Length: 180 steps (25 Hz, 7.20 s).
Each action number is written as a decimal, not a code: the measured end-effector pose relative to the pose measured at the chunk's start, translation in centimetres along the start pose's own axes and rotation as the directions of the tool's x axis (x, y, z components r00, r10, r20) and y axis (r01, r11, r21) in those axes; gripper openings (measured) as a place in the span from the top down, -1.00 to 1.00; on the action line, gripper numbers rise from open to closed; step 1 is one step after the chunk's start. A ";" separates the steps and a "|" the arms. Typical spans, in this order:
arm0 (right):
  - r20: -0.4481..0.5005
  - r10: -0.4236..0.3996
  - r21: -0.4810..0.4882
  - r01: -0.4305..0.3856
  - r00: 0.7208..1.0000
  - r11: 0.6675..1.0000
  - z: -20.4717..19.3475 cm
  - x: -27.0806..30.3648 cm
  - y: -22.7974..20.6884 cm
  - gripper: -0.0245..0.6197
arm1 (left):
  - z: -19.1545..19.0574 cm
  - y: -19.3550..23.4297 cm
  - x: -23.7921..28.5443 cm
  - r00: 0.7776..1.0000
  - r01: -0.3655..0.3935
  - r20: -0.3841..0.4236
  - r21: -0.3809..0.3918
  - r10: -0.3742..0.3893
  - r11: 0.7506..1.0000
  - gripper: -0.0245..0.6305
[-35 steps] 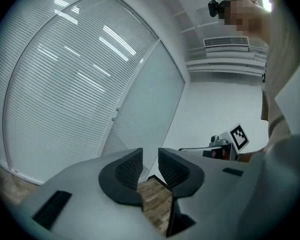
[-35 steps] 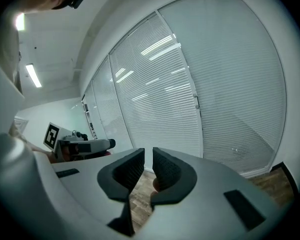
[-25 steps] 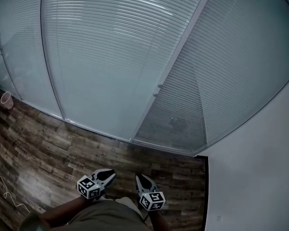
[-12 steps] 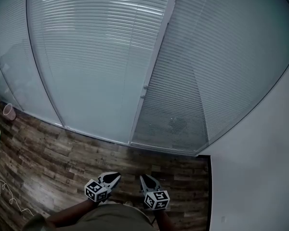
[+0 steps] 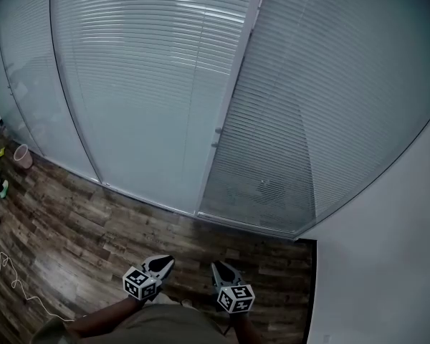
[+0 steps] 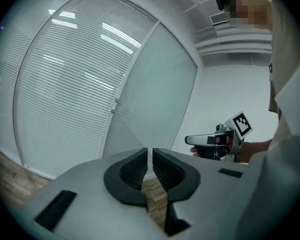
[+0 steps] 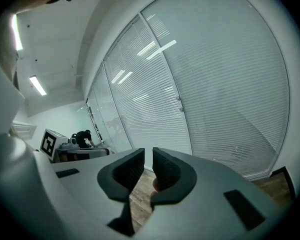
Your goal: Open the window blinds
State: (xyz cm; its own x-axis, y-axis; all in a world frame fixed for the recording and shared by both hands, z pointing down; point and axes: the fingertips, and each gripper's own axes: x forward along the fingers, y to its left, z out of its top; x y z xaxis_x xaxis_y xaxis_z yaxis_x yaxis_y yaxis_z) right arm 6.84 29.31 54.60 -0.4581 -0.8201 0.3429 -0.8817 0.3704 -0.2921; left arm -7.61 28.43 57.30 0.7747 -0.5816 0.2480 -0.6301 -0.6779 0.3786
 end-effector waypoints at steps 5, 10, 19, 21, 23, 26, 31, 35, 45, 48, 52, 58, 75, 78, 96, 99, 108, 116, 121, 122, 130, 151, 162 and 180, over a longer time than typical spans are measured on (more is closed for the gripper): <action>-0.025 0.018 -0.009 -0.018 1.000 1.000 -0.7 0.4 -1.3 0.76 | -1.2 0.0 0.1 0.999 -0.039 0.002 -0.029 0.039 0.999 0.82; -0.026 0.006 -0.037 -0.007 1.000 0.999 -0.7 1.1 -0.2 0.76 | -0.7 2.7 -1.5 0.997 -0.069 0.021 -0.061 0.070 0.996 0.83; 0.038 -0.088 -0.060 0.090 0.995 0.994 1.5 6.4 1.5 0.76 | 3.4 10.2 -0.4 0.993 -0.071 0.088 -0.036 0.074 0.997 0.88; 0.035 -0.106 -0.056 0.108 0.994 0.993 2.2 7.6 1.8 0.76 | 4.9 11.5 -0.3 0.994 -0.052 0.094 -0.029 0.055 0.998 0.88; 0.035 -0.122 -0.054 0.124 0.992 0.991 2.8 8.7 2.2 0.76 | 5.6 12.8 -0.2 0.995 -0.027 0.096 -0.037 0.031 0.999 0.88; 0.041 -0.149 -0.047 0.151 0.988 0.988 3.4 10.4 2.6 0.76 | 6.7 15.0 -0.3 0.994 0.008 0.112 -0.057 -0.002 0.998 0.88; 0.070 -0.180 -0.033 0.183 0.981 0.983 3.6 13.7 3.9 0.76 | 8.3 19.4 -1.6 0.991 0.031 0.128 -0.072 -0.021 0.997 0.88; 0.098 -0.166 0.062 0.160 0.981 0.985 4.1 16.8 6.2 0.76 | 8.7 23.2 -2.9 0.989 0.043 0.147 -0.126 -0.024 0.991 0.88; 0.097 -0.170 0.067 0.164 0.981 0.984 3.7 19.1 4.9 0.76 | 7.2 24.6 -1.6 0.996 0.063 0.079 -0.153 -0.051 0.986 0.88; 0.085 -0.177 0.070 0.171 0.981 0.983 3.9 19.2 3.6 0.76 | 7.1 25.0 -1.5 0.997 0.043 0.070 -0.169 -0.031 0.985 0.88; 0.072 -0.157 0.068 0.152 0.985 0.986 4.5 19.8 1.5 0.76 | 7.3 25.5 -0.1 0.998 0.002 0.068 -0.195 0.011 0.981 0.88; 0.053 -0.097 0.053 0.095 0.994 0.994 6.0 19.7 -2.1 0.76 | 7.1 23.2 4.1 0.996 -0.048 0.062 -0.221 0.063 0.974 0.88; 0.015 -0.057 0.007 0.057 0.998 0.998 7.2 18.2 -7.0 0.76 | 7.4 19.7 7.5 0.983 -0.090 0.136 -0.230 0.124 0.969 0.88; 0.043 -0.056 0.004 0.056 0.997 0.998 8.8 18.7 -5.8 0.76 | 8.9 20.3 8.0 0.987 -0.056 0.135 -0.201 0.084 0.978 0.88; 0.069 -0.054 -0.008 0.055 0.996 0.998 7.7 18.5 -10.9 0.76 | 7.8 19.8 12.5 0.991 -0.074 0.107 -0.106 0.086 0.992 0.88; 0.056 -0.063 -0.012 0.064 0.996 0.998 8.1 17.4 -12.6 0.76 | 8.2 18.5 12.8 0.987 -0.088 0.120 -0.141 0.105 0.986 0.88; 0.027 -0.056 0.001 0.056 0.998 0.998 7.7 20.6 -13.6 0.76 | 7.7 22.3 13.8 0.981 -0.121 0.123 -0.200 0.148 0.972 0.88; 0.054 -0.082 0.009 0.082 0.995 0.997 11.5 23.6 -14.0 0.76 | 12.3 22.8 17.1 0.992 -0.017 0.120 -0.133 0.033 0.991 0.88; 0.059 -0.064 0.006 0.063 0.996 0.998 12.0 25.1 -12.6 0.76 | 12.6 23.0 17.7 0.994 -0.011 0.102 -0.110 0.023 0.994 0.88; 0.056 -0.055 0.006 0.054 0.997 0.999 12.0 25.1 -12.8 0.76 | 12.5 22.8 17.9 0.995 -0.014 0.101 -0.116 0.025 0.993 0.88; 0.023 0.018 -0.017 -0.018 1.000 1.000 12.4 24.8 -16.6 0.76 | 13.4 22.8 20.3 0.982 -0.103 0.139 -0.160 0.126 0.982 0.88; 0.064 -0.030 0.006 0.030 0.998 1.000 13.3 26.7 -19.1 0.76 | 15.4 25.1 22.8 0.975 -0.052 0.209 -0.120 0.077 0.991 0.88; 0.046 -0.001 -0.021 0.002 0.999 1.000 12.2 28.0 -18.7 0.76 | 15.5 25.8 23.9 0.966 -0.031 0.247 -0.166 0.072 0.986 0.88; 0.026 0.009 -0.046 -0.008 1.000 0.999 12.5 28.5 -24.3 0.76 | 14.1 26.0 26.8 0.966 -0.088 0.227 -0.176 0.128 0.980 0.88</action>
State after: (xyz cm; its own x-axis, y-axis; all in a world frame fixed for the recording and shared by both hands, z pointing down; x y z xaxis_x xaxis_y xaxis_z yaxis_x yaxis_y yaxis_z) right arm 16.61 -8.47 60.26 -0.4628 -0.8280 0.3168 -0.8825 0.3965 -0.2530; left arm -4.01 -11.14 61.18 0.6557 -0.7501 0.0857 -0.6770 -0.5339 0.5066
